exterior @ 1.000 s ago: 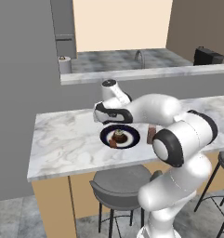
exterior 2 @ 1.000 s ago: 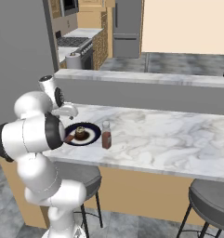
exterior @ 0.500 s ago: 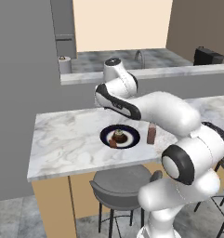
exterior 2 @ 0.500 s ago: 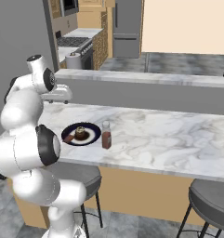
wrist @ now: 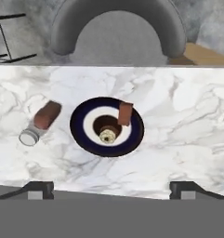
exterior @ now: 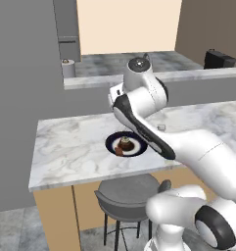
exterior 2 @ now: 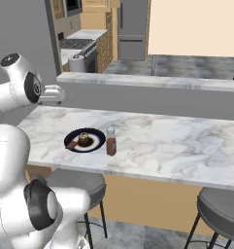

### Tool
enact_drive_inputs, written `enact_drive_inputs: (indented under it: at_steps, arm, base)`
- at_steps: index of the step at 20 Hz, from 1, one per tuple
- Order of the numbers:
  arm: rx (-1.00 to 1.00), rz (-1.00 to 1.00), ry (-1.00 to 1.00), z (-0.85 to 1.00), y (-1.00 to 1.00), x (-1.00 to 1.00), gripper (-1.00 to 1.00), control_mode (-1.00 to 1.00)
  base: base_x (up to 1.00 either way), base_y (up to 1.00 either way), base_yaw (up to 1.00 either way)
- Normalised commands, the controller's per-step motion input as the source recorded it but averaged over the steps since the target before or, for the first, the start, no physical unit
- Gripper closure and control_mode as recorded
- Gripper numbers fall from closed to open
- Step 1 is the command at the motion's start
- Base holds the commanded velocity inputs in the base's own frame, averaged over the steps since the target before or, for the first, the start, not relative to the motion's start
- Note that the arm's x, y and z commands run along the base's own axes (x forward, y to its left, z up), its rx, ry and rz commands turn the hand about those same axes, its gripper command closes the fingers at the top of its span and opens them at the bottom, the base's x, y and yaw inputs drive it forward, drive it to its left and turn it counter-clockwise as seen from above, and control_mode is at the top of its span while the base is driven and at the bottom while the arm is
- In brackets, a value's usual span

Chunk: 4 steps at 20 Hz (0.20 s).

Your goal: Take the cinnamon bottle from the cabinet and place it on the dining table, next to the plate with the cupcake. Then take the chocolate from the dining counter and place it on the cupcake plate.

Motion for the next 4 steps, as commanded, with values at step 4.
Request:
enact_drive_inputs:
  at_steps: [4]
  arm:
    - [0.04, 0.08, -0.21, 0.48, -0.09, -1.00, -1.00, -1.00]
  base:
    - [0.00, 0.00, 0.00]
